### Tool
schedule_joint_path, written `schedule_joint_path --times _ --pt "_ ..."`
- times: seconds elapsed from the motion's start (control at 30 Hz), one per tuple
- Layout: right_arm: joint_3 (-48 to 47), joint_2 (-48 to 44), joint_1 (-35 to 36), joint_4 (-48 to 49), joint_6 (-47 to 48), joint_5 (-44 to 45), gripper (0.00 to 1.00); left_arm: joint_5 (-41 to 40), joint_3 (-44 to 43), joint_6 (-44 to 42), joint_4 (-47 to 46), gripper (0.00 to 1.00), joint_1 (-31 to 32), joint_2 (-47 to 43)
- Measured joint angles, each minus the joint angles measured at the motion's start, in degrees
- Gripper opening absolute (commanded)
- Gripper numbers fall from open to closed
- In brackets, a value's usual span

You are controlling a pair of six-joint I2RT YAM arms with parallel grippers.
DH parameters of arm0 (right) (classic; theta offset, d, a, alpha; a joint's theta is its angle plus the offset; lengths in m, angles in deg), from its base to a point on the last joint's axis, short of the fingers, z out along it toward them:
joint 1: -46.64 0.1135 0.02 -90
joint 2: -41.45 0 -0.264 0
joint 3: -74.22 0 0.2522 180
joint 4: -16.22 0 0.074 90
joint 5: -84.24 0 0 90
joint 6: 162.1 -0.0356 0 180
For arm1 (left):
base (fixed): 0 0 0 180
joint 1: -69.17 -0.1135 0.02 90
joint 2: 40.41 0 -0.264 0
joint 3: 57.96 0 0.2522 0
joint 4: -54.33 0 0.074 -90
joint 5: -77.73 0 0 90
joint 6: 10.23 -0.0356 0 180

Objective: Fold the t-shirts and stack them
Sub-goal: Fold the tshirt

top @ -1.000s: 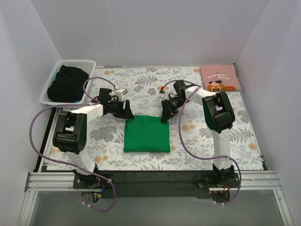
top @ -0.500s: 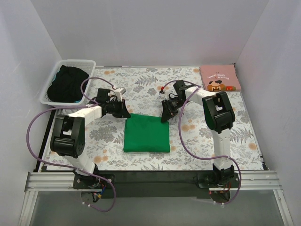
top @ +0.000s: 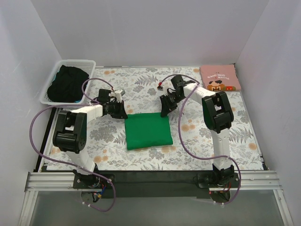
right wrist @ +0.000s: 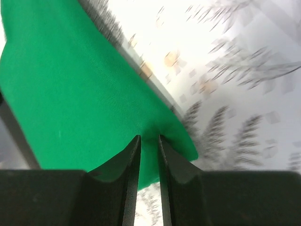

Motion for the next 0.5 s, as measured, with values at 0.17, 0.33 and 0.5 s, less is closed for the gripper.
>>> schedule_joint_path --times 0.17,0.33,0.5 --pt "-6.3 2.2 0.0 0.6 0.9 4.9 0.39 -0.3 -4.0 0.3 -0.8 0.23 -0.3 5.7" --pt "-9.0 1.3 -0.7 1.1 1.3 5.5 0.73 1.1 -7.5 1.2 -1.2 0.83 -1.2 4.9" --pt "-8.2 -5.8 -2.6 2.5 -2.3 -1.3 0.98 10.7 -2.6 9.2 -7.3 0.94 -2.6 -7.9"
